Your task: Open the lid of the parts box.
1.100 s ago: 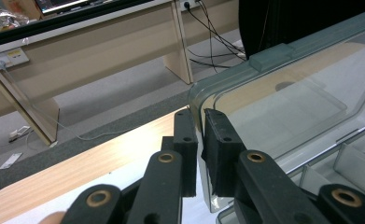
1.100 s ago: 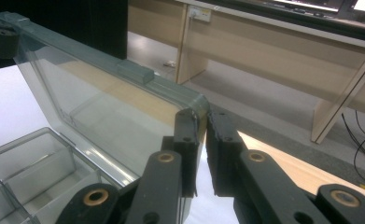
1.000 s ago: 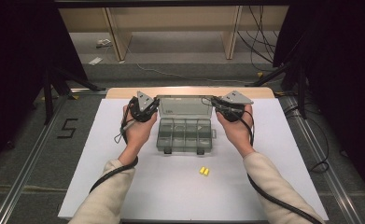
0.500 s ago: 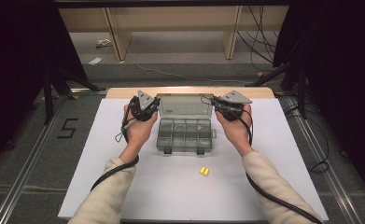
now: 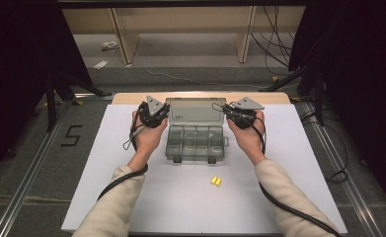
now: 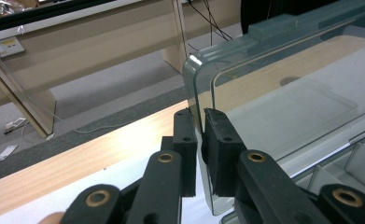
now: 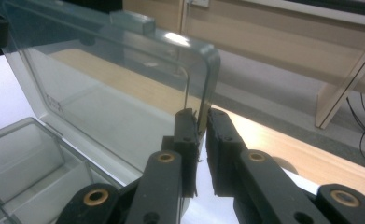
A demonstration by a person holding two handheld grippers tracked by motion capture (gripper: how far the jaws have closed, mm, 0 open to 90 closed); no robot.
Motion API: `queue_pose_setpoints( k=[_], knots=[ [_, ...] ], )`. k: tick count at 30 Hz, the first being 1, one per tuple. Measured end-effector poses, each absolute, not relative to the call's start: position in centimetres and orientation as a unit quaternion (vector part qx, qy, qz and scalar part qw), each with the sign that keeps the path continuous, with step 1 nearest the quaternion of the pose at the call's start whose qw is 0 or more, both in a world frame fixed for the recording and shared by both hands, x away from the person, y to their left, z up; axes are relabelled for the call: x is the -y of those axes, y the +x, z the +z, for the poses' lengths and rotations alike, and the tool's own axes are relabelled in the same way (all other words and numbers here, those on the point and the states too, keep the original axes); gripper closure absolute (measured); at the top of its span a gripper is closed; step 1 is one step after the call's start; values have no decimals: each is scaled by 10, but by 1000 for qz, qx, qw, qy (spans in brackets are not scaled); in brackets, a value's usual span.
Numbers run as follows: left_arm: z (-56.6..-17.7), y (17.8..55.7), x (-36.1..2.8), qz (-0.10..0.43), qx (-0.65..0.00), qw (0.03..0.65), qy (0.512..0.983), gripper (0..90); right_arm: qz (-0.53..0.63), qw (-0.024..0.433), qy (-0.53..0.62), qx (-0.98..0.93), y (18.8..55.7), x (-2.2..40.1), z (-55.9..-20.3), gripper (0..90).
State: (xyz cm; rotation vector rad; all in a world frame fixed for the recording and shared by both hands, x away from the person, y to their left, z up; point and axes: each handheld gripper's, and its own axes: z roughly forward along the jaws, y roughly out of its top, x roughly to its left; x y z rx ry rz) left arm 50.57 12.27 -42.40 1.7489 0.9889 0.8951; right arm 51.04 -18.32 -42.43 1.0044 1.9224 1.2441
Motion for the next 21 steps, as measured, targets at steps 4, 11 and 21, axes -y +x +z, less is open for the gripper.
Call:
queue_pose_setpoints(
  k=[4,11,21],
  knots=[
    [-425,507,-123,363,-400,453,710,829,469,312,385,-731,512,183,-427,836],
    [-426,510,-123,359,-403,450,711,829,465,307,389,-733,516,183,-431,836],
    [-434,516,-121,350,-411,445,714,826,463,301,394,-734,519,183,-435,835]
  ],
)
